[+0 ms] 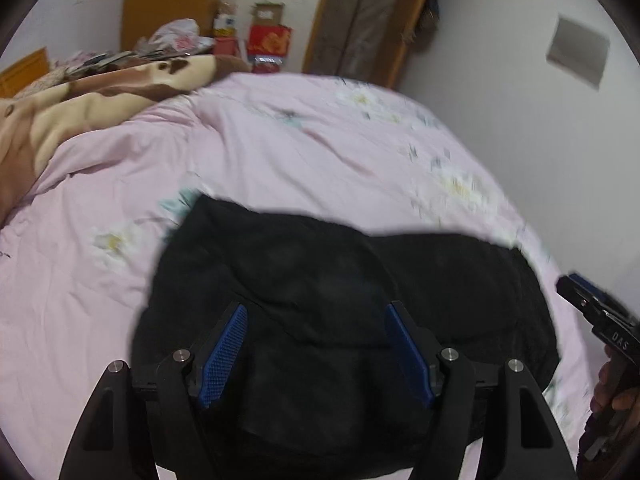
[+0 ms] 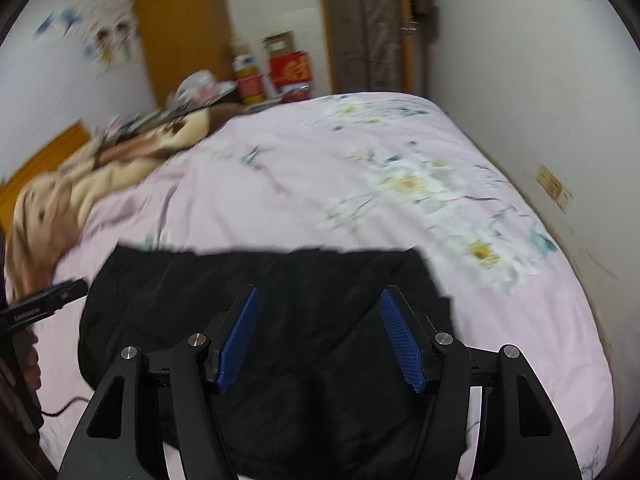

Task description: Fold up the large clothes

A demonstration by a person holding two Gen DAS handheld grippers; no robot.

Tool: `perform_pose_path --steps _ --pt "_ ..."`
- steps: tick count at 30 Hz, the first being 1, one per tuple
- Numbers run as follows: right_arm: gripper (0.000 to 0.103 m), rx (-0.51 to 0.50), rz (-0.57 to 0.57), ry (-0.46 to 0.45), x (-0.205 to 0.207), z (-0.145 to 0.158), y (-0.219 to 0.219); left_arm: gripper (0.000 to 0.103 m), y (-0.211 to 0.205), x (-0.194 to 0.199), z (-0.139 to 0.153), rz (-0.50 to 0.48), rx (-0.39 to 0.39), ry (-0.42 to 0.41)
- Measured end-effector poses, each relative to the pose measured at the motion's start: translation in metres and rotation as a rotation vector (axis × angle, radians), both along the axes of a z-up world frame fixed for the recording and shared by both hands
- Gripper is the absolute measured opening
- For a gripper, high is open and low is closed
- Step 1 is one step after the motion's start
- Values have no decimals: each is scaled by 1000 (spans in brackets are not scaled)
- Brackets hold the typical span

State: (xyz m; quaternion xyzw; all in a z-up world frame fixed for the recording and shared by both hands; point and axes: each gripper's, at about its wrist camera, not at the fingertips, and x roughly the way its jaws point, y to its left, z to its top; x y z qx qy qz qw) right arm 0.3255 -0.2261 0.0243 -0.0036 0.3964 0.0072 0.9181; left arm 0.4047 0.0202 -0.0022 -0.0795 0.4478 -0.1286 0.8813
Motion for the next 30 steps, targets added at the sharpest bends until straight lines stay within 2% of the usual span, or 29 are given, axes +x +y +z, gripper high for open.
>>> perform_pose_path --steps 3,4,7,8,11,14,24,26,30 --pt "63 -17 30 61 6 -28 20 71 -20 6 -25 1 21 53" --pt "63 -20 39 79 10 -38 25 71 -24 10 -36 14 45 84" --pt "63 -34 28 154 18 -67 31 73 -39 17 -60 -5 135 93" --pt "63 -44 20 193 25 -82 30 73 -41 17 -66 -15 146 99" --pt "65 -57 14 228 32 -106 28 73 -41 29 -87 -10 132 139" --pt "65 -104 21 246 38 -126 31 73 -45 35 -104 -8 153 124" --pt "66 -85 16 249 36 -146 22 73 -40 37 -122 10 117 126" --pt "66 -84 15 251 34 -144 22 73 -40 37 -117 5 125 128" --pt "66 -20 45 240 27 -117 9 72 -14 36 -90 -4 38 148"
